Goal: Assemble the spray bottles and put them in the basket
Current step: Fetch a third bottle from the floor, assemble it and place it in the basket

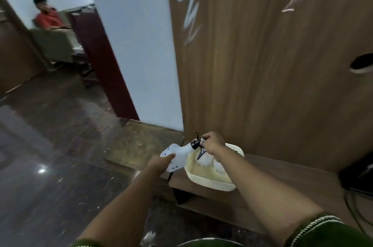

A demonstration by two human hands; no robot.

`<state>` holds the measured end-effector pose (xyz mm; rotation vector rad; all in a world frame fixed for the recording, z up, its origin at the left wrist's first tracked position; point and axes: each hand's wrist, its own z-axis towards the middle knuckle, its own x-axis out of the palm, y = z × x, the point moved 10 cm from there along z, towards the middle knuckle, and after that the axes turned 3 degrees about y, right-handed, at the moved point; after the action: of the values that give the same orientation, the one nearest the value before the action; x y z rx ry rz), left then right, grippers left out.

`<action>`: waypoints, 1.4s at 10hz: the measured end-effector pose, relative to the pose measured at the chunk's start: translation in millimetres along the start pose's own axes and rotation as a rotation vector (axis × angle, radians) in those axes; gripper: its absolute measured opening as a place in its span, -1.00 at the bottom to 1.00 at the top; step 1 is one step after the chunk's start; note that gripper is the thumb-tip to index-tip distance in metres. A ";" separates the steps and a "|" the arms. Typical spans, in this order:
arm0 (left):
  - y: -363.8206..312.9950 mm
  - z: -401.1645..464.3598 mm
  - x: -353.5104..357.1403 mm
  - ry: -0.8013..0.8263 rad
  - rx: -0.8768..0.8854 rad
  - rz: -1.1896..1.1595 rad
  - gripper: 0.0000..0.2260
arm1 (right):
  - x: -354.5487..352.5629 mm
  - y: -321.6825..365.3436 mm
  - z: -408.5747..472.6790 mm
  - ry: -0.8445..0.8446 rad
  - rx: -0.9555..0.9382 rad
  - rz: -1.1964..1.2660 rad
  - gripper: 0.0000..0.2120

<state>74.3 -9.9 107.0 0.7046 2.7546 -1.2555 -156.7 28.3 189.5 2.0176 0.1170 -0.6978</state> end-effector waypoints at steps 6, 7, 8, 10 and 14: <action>-26.0 103.2 94.2 0.268 0.066 0.622 -0.72 | 28.3 -72.2 66.0 0.068 0.071 -0.298 -0.69; -37.0 119.6 77.6 0.245 0.163 0.687 -0.77 | 54.1 -75.3 76.3 0.109 0.101 -0.352 -0.77; -45.1 137.5 62.3 0.210 0.221 0.738 -0.76 | 71.1 -79.2 84.1 0.101 0.153 -0.398 -0.85; -57.1 156.8 64.8 0.271 0.314 0.788 -0.78 | 91.7 -89.7 96.4 0.089 0.173 -0.445 -0.89; -117.0 182.9 155.4 0.395 0.698 1.190 -0.50 | 102.1 -111.2 101.3 0.056 0.139 -0.436 -0.87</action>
<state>-141.7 -148.7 33.7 2.3011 1.3131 -1.6891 -154.5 -15.9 13.2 2.1677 0.5678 -0.9408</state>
